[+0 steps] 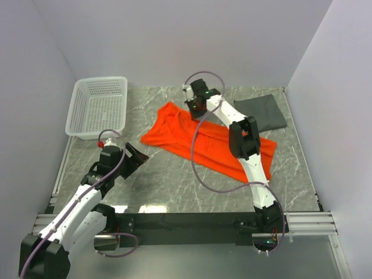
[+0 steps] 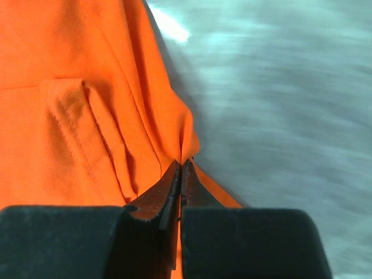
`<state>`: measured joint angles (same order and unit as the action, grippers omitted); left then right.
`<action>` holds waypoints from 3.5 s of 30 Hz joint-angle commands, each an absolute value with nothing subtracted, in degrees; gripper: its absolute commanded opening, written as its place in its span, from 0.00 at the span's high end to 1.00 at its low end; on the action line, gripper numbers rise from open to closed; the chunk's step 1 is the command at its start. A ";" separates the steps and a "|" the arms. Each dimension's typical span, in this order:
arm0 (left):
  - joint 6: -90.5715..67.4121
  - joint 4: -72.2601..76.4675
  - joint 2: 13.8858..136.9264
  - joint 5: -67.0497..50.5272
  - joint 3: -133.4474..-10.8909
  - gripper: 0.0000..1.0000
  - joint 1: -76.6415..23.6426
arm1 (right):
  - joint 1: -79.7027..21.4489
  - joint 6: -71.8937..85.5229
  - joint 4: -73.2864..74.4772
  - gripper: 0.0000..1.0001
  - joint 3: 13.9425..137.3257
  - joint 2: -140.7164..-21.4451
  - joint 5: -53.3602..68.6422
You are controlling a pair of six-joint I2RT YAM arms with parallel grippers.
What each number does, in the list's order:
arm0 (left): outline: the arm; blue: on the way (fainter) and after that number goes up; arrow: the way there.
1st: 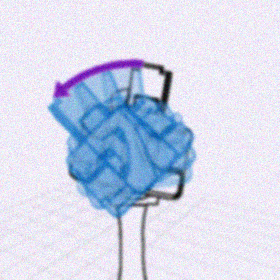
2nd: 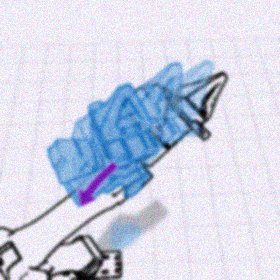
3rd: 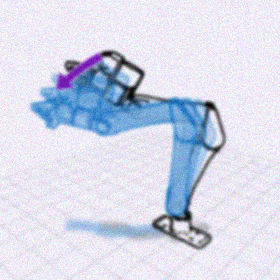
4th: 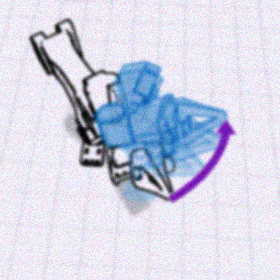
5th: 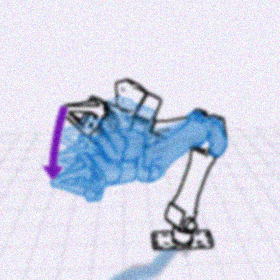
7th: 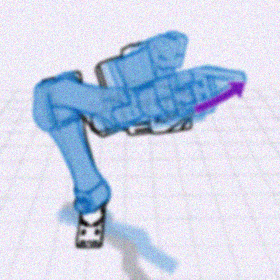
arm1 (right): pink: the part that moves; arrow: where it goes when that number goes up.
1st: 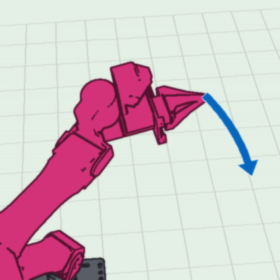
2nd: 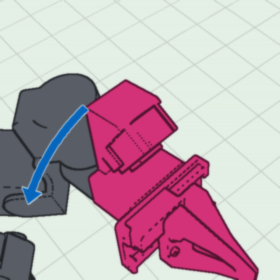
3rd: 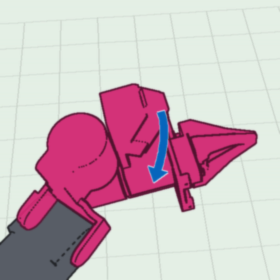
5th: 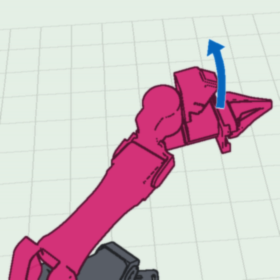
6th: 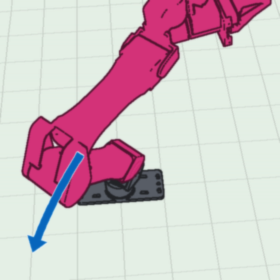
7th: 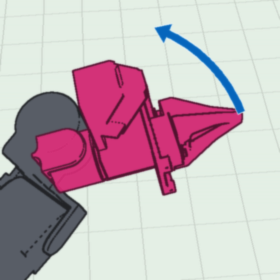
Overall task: Fold and stack the t-shirts
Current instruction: Fold the tshirt
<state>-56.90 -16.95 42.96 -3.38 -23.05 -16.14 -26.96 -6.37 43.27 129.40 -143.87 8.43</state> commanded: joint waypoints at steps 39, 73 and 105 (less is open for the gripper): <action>-72.16 -4.56 114.16 3.16 -70.65 0.43 -23.73 | 1.48 -18.90 28.39 0.30 61.53 -66.37 31.64; -46.76 -32.59 135.96 5.90 -114.50 0.82 -10.20 | 10.37 -18.81 30.41 0.32 58.45 -67.23 42.71; -77.42 12.57 84.28 -5.89 -43.24 0.51 -48.93 | 11.42 -25.84 33.58 0.32 56.60 -68.56 36.12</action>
<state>-65.95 3.57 85.43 -10.59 -43.03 -45.10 10.41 -27.03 36.23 57.06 -70.65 36.95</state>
